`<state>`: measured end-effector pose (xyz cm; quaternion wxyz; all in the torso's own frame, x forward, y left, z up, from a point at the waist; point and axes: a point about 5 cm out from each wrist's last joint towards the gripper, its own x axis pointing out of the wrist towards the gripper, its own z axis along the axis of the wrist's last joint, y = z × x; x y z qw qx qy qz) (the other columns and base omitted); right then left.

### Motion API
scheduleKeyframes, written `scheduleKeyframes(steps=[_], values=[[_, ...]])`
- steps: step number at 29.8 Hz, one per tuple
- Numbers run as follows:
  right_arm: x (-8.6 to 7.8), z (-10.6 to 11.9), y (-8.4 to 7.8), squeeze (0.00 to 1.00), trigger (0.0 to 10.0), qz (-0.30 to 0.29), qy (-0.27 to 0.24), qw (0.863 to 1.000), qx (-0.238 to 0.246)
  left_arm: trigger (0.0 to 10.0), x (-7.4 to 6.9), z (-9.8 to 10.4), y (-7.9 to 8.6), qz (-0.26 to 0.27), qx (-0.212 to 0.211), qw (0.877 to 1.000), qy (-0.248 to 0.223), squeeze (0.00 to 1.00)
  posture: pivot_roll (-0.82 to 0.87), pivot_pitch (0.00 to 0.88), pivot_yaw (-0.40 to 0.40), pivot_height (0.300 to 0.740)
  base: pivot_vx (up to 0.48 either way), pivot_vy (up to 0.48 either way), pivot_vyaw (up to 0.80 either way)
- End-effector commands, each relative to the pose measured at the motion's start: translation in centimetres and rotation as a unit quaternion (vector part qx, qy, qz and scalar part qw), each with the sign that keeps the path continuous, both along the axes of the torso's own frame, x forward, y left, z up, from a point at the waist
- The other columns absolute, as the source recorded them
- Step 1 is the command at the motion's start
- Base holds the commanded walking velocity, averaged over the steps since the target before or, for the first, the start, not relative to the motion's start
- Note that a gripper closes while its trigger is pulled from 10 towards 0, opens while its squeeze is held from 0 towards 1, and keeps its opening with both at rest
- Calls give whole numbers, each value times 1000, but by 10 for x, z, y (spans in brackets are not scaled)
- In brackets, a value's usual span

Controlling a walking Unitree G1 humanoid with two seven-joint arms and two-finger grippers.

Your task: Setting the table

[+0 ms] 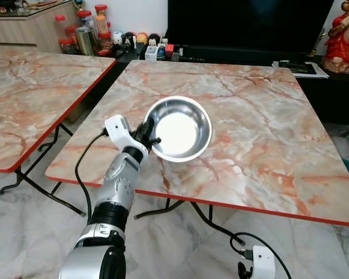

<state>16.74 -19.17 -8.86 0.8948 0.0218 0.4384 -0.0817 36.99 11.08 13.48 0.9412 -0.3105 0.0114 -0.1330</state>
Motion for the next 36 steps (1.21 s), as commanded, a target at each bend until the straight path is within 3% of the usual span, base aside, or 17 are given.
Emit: scheduleKeyframes(steps=[1,6,15,25,36], values=[[1,0,1,0,10000,2,-1,1000,0,10000,2,1,-7,-24,5,1000,6,0,-8,0,-17,736,0,0,0],[1,0,2,0,10000,1,-1,1000,1,10000,0,-16,-24,-57,-21,996,68,0,-14,0,-11,736,0,0,0],[0,0,1,0,10000,0,0,1000,0,10000,-1,-21,-43,-79,-24,991,104,0,-17,0,-11,736,0,0,0],[0,0,1,0,10000,1,0,1000,-1,10000,4,-15,-55,-64,-29,991,113,0,-17,0,-13,736,0,0,0],[-2,-1,2,0,10000,-1,3,1000,0,10000,0,-23,-73,-59,-39,982,173,0,-22,0,-5,736,0,0,0]])
